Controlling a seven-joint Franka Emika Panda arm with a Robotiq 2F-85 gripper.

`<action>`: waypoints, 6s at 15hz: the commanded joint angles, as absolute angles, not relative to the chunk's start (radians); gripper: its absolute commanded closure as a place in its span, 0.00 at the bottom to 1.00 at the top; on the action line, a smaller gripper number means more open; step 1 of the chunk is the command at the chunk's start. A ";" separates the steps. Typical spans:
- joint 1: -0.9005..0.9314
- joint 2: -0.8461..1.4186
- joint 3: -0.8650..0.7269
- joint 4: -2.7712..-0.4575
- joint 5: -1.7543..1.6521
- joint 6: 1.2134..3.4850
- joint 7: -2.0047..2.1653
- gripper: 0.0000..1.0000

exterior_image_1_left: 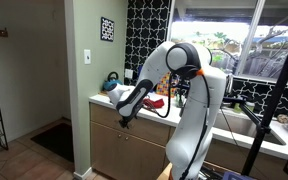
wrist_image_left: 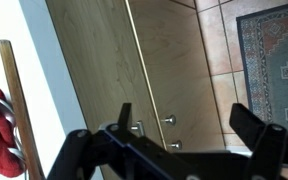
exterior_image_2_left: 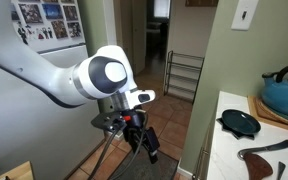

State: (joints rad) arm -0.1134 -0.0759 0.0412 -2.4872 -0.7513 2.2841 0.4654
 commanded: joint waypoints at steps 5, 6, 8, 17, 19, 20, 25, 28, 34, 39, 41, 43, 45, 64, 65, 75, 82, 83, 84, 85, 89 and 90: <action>-0.067 0.044 0.027 -2.423 -0.997 2.218 0.671 0.00; -0.065 0.068 0.021 -2.410 -1.018 2.220 0.683 0.00; -0.069 0.122 0.003 -2.379 -1.046 2.239 0.701 0.00; -0.075 0.337 -0.081 -2.208 -1.112 2.323 0.666 0.00; -0.077 0.389 -0.087 -2.163 -1.109 2.335 0.657 0.00; -0.077 0.412 -0.090 -2.141 -1.107 2.339 0.657 0.00; -0.087 0.510 -0.109 -2.053 -1.105 2.405 0.615 0.00; -0.092 0.560 -0.126 -2.005 -1.102 2.444 0.579 0.00; -0.094 0.624 -0.139 -1.950 -1.077 2.515 0.504 0.00; -0.094 0.663 -0.142 -1.932 -1.061 2.553 0.468 0.00; -0.094 0.673 -0.143 -1.929 -1.058 2.566 0.459 0.00; -0.097 0.677 -0.140 -1.926 -1.048 2.569 0.438 0.00; -0.107 0.676 -0.124 -1.934 -1.021 2.576 0.393 0.00; -0.071 0.615 -0.071 -1.991 -0.470 2.509 0.028 0.00; -0.061 0.608 -0.079 -1.995 -0.467 2.513 0.039 0.00; -0.011 0.596 -0.078 -2.030 -0.412 2.519 0.084 0.00; 0.055 0.572 -0.053 -2.075 -0.391 2.501 0.135 0.00; 0.069 0.566 -0.055 -2.083 -0.396 2.500 0.157 0.00; 0.080 0.561 -0.054 -2.090 -0.401 2.505 0.171 0.00; 0.093 0.556 -0.056 -2.096 -0.408 2.507 0.192 0.00; 0.125 0.541 -0.055 -2.116 -0.415 2.514 0.237 0.00; 0.130 0.539 -0.056 -2.118 -0.418 2.515 0.244 0.00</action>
State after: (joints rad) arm 0.1391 0.4852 -0.0707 -2.1176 -0.4773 2.4447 0.2343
